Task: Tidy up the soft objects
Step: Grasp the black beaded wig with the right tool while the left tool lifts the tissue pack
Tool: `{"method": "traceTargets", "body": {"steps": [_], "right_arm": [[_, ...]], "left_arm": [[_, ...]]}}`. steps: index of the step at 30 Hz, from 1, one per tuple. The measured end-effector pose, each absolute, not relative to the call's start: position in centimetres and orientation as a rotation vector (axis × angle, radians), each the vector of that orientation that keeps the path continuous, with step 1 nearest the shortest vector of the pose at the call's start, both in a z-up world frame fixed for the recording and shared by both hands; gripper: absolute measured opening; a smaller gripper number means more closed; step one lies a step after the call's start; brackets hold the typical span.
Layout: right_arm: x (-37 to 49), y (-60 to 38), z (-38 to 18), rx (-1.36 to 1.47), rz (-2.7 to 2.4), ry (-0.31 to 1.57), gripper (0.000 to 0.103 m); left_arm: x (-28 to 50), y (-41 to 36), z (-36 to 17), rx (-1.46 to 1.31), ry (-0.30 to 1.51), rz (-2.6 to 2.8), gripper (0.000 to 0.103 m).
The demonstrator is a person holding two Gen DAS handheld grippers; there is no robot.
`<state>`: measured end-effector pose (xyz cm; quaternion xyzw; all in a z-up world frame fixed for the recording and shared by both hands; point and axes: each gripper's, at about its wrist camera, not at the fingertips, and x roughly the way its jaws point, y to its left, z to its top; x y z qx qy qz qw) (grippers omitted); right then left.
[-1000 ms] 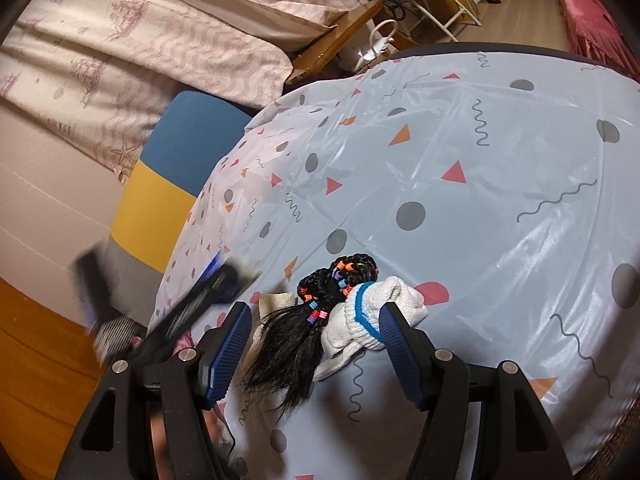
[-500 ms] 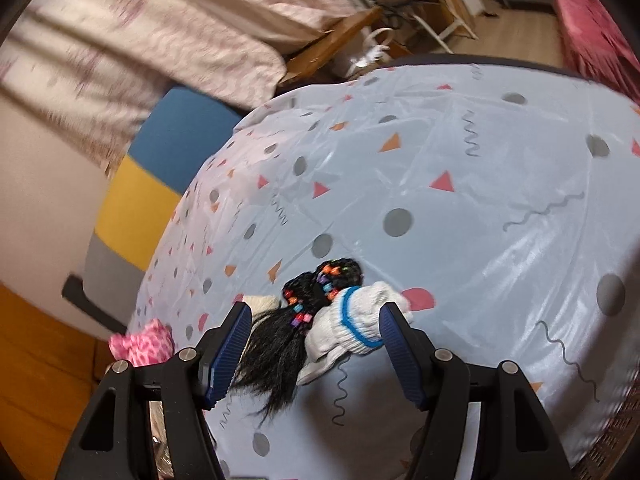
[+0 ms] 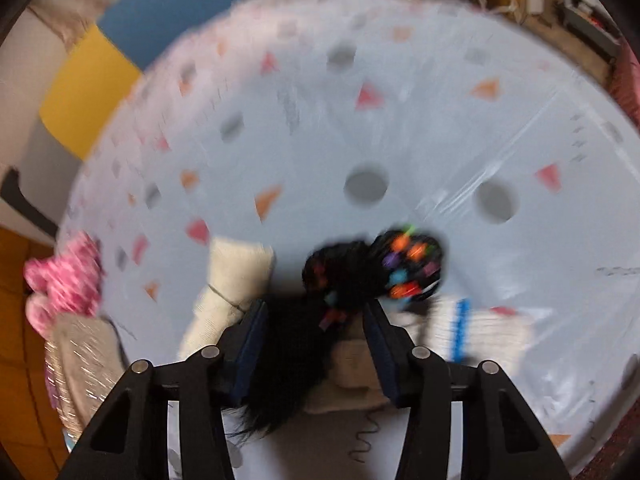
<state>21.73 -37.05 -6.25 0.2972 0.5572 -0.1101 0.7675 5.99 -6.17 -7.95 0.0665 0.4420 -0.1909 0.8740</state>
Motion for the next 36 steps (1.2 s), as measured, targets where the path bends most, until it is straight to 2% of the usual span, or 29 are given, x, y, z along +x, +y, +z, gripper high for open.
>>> {"method": "traceTargets", "body": {"steps": [1,4,7,11,14,20,26,28,30,34,35,36], "right_arm": [[21.9,-36.6,-6.8,0.619,-0.239,1.223,0.039],[21.5,-35.4,-6.9,0.527,-0.235,1.205,0.020],[20.7,-34.6,-6.5,0.482,-0.189,1.219,0.016],[19.4,-31.2,-5.6,0.276,-0.074,1.256,0.016],[18.4,-29.4,-6.0,0.244,0.012,1.290,0.016],[17.6,-27.7,-7.4,0.197,0.033,1.306,0.016],[17.7,-28.6,-7.4,0.253,0.041,1.301,0.017],[17.6,-29.4,-7.2,0.264,0.042,1.299,0.017],[17.3,-30.0,-6.9,0.287,0.043,1.298,0.018],[17.2,-30.6,-6.4,0.365,0.067,1.296,0.029],[17.2,-30.8,-6.3,0.396,0.071,1.292,0.032],[17.2,-31.1,-6.3,0.425,0.073,1.286,0.038]], "left_arm": [[5.9,-6.0,-7.9,0.136,0.922,-0.399,0.072],[5.4,-5.0,-7.7,0.111,0.927,-0.412,0.073],[5.2,-4.0,-7.4,0.059,0.957,-0.435,0.080],[4.8,-3.3,-6.5,0.029,0.960,-0.459,0.086],[4.1,-3.1,-5.8,-0.003,0.959,-0.488,0.094],[2.7,-2.9,-4.1,0.002,0.932,-0.513,0.094],[4.7,-3.3,-3.2,0.022,0.942,-0.416,0.094],[5.6,-4.0,-3.4,0.063,0.957,-0.416,0.102],[6.3,-4.8,-3.9,0.103,0.966,-0.420,0.103],[7.9,-6.0,-5.3,0.161,0.989,-0.414,0.103],[8.3,-6.1,-5.7,0.161,1.002,-0.407,0.101],[8.5,-6.2,-5.8,0.156,1.008,-0.409,0.092]]}}
